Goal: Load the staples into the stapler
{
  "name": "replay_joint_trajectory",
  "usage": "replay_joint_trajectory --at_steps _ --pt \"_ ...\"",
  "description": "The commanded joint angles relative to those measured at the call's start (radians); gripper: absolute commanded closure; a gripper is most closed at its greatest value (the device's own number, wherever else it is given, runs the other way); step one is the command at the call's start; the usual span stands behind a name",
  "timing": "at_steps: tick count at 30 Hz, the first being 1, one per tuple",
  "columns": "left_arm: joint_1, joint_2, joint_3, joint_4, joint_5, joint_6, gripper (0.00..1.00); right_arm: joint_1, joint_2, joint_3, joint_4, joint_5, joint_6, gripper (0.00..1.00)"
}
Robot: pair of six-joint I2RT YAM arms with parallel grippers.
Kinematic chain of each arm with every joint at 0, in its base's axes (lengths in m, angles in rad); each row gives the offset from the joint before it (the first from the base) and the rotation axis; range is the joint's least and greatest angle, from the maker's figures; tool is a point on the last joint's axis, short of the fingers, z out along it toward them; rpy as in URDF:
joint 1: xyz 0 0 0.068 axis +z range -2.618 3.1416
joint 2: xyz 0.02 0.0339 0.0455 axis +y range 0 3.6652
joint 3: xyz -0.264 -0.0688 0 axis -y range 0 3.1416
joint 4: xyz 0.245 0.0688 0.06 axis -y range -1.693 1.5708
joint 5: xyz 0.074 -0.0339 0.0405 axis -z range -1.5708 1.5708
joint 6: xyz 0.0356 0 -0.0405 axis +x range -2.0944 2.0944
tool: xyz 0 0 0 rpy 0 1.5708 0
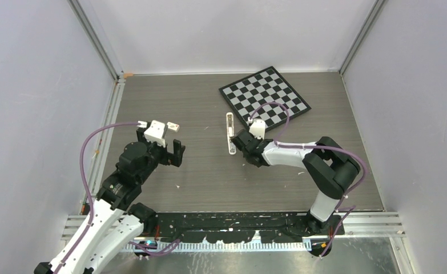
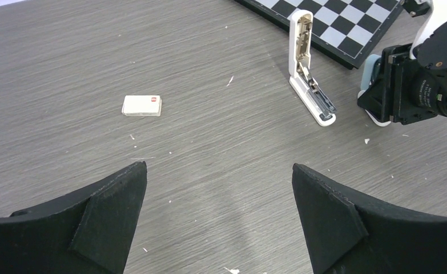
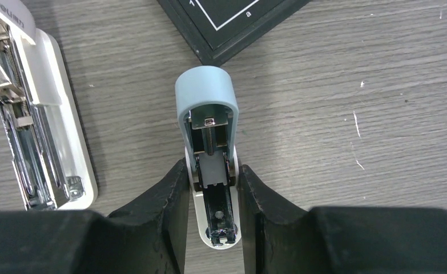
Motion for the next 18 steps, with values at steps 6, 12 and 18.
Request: replay_joint_trajectory --at_steps 6,12,18 --pt "0.001 0.064 0.033 -0.014 -0.149 0.010 0.00 -0.010 -0.032 0.017 -0.021 0.063 0.072 0.47" --pt "0.002 0.173 0.101 -0.090 -0.223 -0.051 0.00 -0.010 -0.195 0.013 -0.088 0.007 0.038 0.30" --pt "0.054 0.361 0.198 -0.169 -0.274 -0.194 0.00 -0.011 -0.430 -0.021 -0.150 -0.051 0.014 0.01"
